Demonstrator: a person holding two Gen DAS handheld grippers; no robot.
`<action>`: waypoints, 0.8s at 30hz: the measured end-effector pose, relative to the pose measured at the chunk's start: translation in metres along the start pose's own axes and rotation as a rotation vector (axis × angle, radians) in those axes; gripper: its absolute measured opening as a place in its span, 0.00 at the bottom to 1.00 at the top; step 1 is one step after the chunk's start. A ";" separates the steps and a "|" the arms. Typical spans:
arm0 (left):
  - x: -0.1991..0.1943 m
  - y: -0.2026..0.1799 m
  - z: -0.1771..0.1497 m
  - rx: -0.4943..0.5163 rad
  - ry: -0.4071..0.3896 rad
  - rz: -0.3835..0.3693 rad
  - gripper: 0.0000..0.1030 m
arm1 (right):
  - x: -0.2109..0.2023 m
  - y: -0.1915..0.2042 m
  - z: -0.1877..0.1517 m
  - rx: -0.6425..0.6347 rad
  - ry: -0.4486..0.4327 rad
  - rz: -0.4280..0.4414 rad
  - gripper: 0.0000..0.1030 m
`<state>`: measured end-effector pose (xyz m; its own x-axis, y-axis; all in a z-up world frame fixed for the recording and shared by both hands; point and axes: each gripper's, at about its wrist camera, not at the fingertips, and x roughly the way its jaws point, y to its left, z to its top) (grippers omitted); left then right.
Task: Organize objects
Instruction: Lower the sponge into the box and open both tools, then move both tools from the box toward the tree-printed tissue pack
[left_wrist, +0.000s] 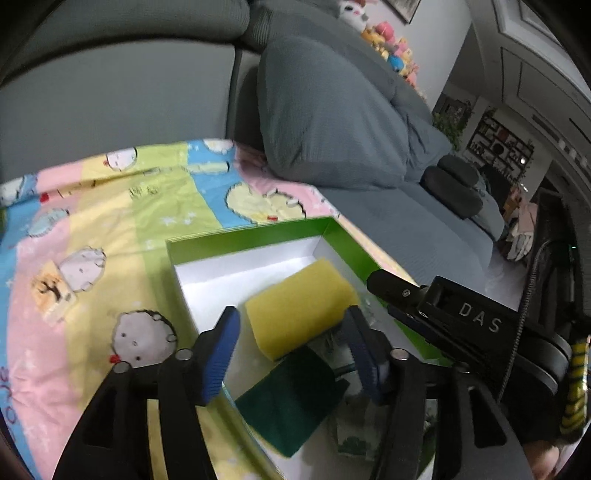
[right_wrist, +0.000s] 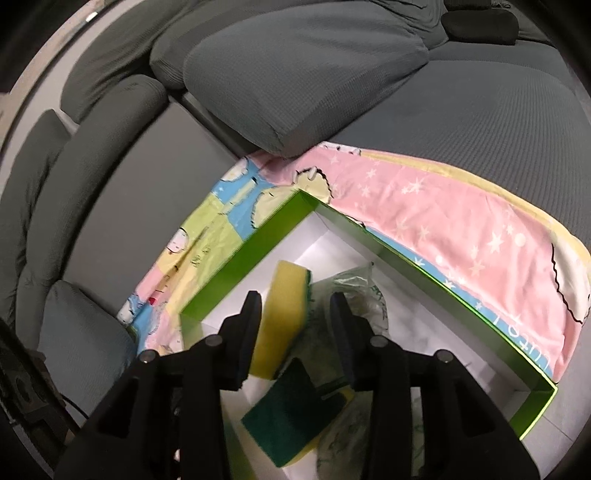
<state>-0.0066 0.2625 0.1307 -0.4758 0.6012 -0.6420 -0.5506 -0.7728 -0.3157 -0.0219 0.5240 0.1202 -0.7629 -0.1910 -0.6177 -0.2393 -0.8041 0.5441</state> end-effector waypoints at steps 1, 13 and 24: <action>-0.006 0.000 0.000 0.002 -0.014 -0.001 0.62 | -0.004 0.002 0.000 -0.007 -0.009 0.005 0.41; -0.080 0.011 -0.009 0.013 -0.124 0.027 0.80 | -0.036 0.026 -0.009 -0.060 -0.070 0.090 0.64; -0.125 0.066 -0.044 -0.051 -0.145 0.214 0.80 | -0.046 0.068 -0.028 -0.164 -0.071 0.174 0.82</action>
<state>0.0467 0.1274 0.1596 -0.6733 0.4429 -0.5921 -0.3931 -0.8926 -0.2207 0.0137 0.4623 0.1700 -0.8255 -0.2996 -0.4783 -0.0039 -0.8444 0.5357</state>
